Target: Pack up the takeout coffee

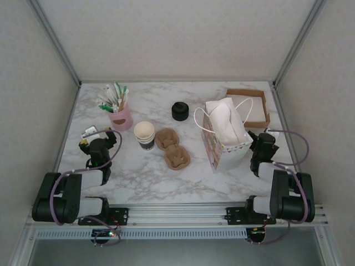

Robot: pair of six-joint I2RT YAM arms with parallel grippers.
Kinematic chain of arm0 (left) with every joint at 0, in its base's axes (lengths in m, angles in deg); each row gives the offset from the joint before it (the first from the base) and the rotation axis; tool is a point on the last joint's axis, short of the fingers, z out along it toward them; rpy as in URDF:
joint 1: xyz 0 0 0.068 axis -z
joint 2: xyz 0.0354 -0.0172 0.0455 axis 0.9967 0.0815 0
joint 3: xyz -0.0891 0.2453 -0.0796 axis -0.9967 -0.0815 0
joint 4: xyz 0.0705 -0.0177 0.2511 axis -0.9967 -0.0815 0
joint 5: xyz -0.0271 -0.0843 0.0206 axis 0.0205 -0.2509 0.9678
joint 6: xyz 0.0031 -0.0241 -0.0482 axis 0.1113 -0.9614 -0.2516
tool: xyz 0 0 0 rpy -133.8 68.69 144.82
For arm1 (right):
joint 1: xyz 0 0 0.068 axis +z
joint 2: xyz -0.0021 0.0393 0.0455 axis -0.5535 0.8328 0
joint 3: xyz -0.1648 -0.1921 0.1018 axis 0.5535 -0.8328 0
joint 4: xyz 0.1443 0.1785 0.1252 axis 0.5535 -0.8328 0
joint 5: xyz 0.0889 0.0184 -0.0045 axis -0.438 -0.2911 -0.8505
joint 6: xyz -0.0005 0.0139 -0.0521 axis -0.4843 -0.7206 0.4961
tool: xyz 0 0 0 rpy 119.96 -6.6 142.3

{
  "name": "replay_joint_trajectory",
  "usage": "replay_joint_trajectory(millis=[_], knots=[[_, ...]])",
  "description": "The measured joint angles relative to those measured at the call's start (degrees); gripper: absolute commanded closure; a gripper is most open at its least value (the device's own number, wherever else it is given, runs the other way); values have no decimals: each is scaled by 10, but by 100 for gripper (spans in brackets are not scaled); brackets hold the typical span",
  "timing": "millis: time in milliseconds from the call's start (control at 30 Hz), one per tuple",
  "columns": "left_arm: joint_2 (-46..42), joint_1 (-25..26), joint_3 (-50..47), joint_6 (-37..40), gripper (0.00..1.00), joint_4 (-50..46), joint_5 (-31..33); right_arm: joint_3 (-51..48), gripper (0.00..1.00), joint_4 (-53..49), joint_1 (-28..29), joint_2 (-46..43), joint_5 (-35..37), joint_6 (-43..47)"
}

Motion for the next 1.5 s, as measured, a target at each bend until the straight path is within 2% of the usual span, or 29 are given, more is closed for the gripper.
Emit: replay_joint_trajectory(millis=[400,567,867,1067,1500], knots=[[54,0,9,22,0,117,-16,22,1,82,73,61,-2,78],[76,0,9,32,1,129,-28,35,1,85,91,82,-2,105],[115,-2,4,51,1,186,-79,38,1,124,99,115,-11,133],[120,-11,0,55,1,192,-112,38,1,137,100,116,-13,137],[120,-17,0,55,0,192,-133,38,1,140,100,116,-13,138]])
